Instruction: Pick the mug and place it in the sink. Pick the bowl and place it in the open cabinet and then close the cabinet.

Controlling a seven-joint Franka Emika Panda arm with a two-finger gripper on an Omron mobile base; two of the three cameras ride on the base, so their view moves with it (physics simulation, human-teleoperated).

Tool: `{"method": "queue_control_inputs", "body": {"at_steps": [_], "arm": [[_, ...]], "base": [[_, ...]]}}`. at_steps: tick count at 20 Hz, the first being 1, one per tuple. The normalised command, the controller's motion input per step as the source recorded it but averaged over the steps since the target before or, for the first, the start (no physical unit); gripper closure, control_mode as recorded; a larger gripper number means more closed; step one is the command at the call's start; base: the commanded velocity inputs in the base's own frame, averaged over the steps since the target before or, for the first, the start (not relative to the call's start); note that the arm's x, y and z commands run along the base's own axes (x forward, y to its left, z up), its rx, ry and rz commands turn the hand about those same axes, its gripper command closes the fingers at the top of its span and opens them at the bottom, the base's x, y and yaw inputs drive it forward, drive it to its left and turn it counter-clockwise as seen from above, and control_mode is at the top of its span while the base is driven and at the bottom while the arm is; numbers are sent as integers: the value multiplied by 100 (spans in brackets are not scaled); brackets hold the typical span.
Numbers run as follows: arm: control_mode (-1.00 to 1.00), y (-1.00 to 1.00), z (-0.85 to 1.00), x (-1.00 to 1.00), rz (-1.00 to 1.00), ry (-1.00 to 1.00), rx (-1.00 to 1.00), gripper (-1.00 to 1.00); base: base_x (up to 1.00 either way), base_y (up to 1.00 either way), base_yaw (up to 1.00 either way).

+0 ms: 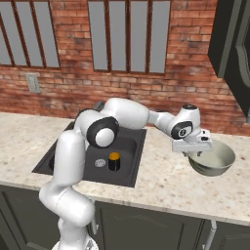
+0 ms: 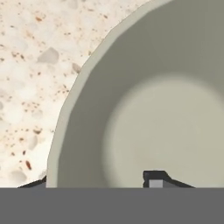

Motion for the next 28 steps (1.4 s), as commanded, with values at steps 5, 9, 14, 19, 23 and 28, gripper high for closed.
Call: {"method": "queue_control_inputs", "body": {"at_steps": [5,9,14,19,23,28], "arm": [[-100,0,0,-6,0,0,0,100],[-100,11,0,-26,1,-1,0,100],[-100,30,2,-11,11,0,0,100],[-100,57,22,0,25,-1,-7,100],[-100,61,48,-13,26,-8,-10,100],[-100,73,49,-28,23,-12,-9,100]], "base": [[0,0,0],[0,0,0],[0,0,0],[0,0,0],[0,0,0],[0,0,0]]}}
